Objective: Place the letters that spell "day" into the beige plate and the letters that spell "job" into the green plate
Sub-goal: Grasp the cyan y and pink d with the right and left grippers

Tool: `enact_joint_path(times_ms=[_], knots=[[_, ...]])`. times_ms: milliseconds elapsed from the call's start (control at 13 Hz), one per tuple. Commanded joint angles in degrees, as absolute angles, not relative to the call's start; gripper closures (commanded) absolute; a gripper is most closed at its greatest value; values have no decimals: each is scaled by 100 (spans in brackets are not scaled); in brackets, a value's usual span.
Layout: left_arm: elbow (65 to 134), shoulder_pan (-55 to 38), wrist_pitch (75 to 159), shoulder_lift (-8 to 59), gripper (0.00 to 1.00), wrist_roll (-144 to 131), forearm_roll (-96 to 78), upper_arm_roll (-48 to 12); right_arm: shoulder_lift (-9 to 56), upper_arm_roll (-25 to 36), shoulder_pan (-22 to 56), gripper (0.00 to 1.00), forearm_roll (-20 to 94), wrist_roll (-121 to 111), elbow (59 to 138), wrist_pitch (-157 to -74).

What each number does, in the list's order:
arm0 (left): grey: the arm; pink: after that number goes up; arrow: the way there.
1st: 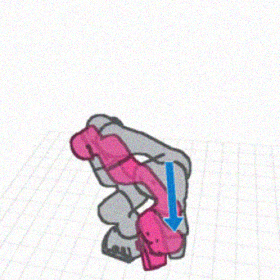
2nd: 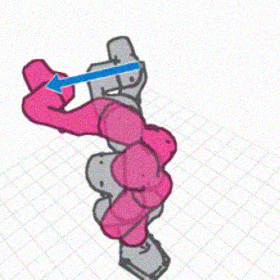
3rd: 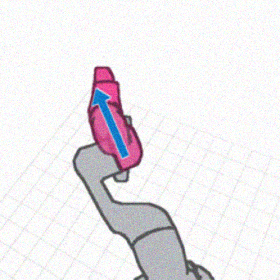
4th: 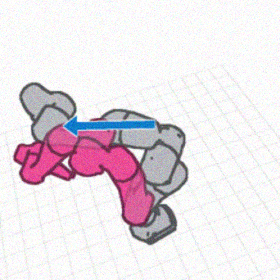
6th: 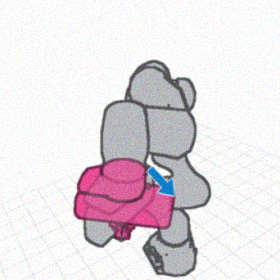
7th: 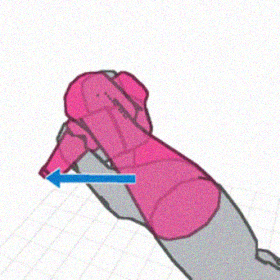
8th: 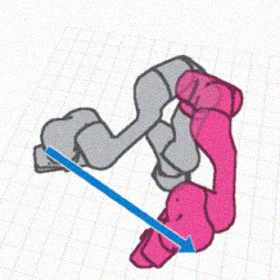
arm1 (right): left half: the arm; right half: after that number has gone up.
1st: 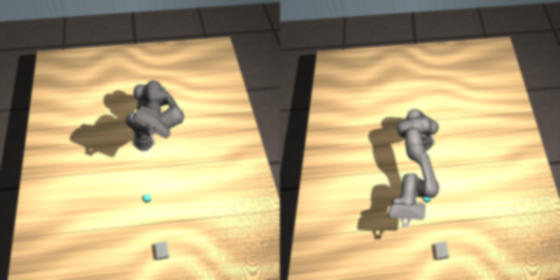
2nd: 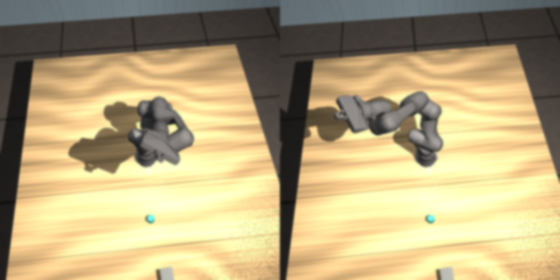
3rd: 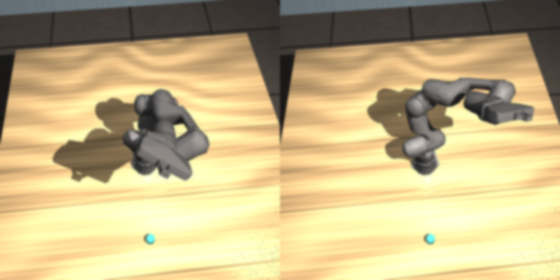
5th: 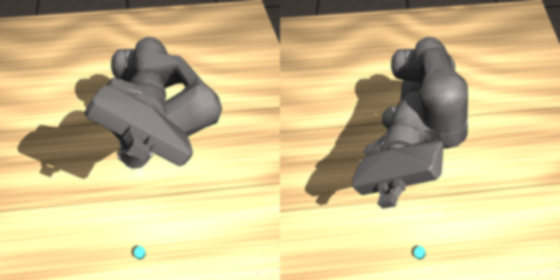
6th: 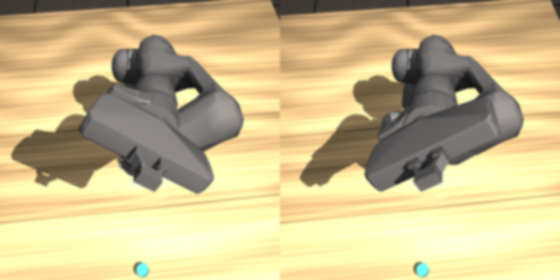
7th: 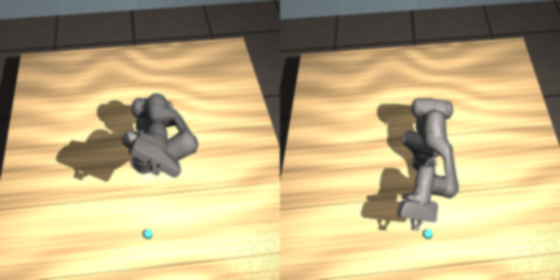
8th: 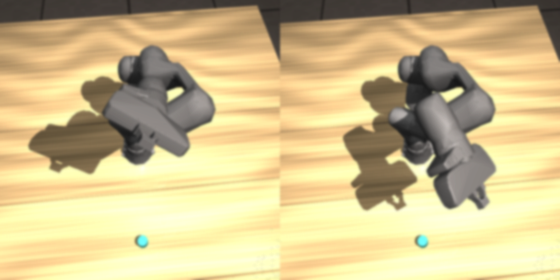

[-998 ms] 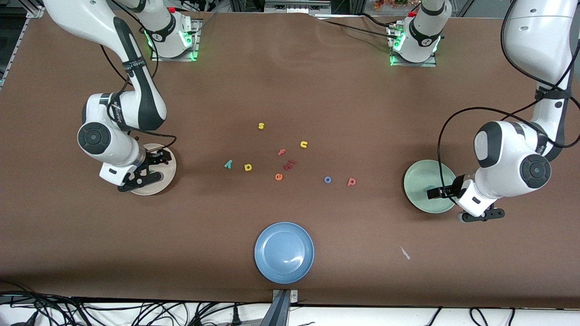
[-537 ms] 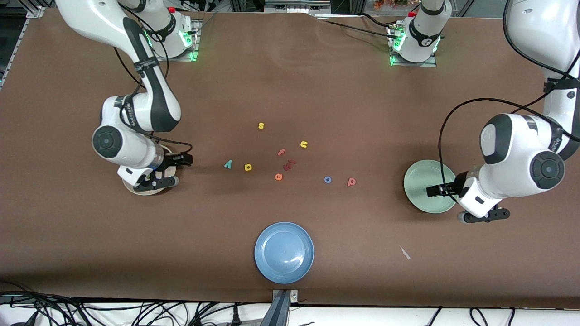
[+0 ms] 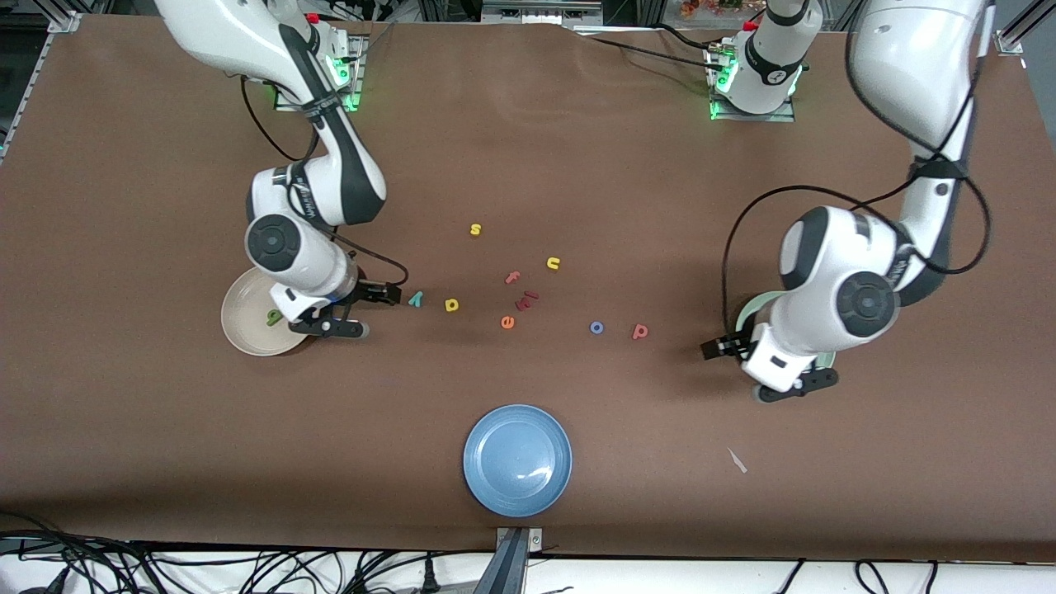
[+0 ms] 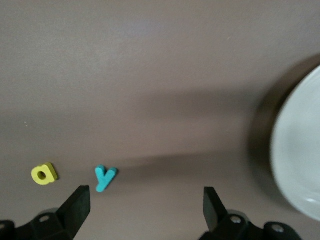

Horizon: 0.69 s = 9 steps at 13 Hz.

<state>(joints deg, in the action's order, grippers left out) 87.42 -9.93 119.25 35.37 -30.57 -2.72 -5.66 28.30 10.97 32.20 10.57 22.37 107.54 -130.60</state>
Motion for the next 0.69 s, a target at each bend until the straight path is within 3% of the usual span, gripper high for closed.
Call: enact_joint_path(times_ms=[0, 153, 614], knots=[[8701, -1326, 12557, 3962, 8, -3532, -438, -519, 3067, 1134, 3383, 0, 1151, 2662, 10626, -13209], [8763, -1546, 12726, 4122, 14, -3665, -466, -527, 3164, 1134, 3471, 0, 1151, 2934, 10626, -13341], [9369, -1924, 13597, 4157, 14, -3761, -457, -519, 3498, 1134, 3753, 0, 1160, 3463, 10617, -13763]])
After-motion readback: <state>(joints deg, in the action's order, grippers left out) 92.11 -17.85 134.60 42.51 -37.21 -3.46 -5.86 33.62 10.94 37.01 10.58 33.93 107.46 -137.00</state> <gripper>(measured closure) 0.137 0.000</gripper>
